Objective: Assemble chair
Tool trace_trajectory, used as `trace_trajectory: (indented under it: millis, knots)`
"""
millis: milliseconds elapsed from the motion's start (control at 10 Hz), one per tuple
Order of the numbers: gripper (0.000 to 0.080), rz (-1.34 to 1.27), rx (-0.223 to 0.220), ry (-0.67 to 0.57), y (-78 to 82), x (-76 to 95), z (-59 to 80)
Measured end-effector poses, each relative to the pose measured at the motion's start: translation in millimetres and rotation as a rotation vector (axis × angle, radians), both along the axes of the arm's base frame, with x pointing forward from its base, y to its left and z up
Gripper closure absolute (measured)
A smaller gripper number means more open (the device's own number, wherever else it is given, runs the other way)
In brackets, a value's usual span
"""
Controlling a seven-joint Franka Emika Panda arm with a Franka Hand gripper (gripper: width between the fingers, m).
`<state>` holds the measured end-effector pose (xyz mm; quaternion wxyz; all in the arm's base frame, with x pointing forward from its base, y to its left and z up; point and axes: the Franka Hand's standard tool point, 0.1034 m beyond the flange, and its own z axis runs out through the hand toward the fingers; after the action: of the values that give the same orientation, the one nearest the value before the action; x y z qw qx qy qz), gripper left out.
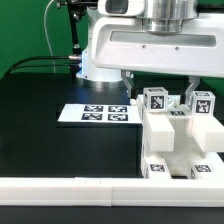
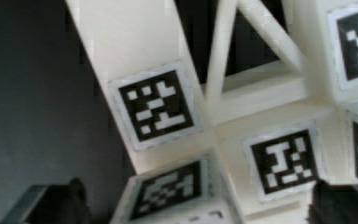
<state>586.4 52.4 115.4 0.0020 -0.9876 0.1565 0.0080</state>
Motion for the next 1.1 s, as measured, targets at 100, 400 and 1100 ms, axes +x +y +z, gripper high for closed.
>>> trace_trajectory:
  millis: [100,400,1100]
  knots:
    - [0.0259,-0.046,0.002,0.000,0.5,0.0,-0.1]
    - [0.0518,-0.269,-0.006,0.000,2.0,0.7,-0.4]
    - [0.0517,-1.207,0.023,0.002,3.5,4.7,-0.3]
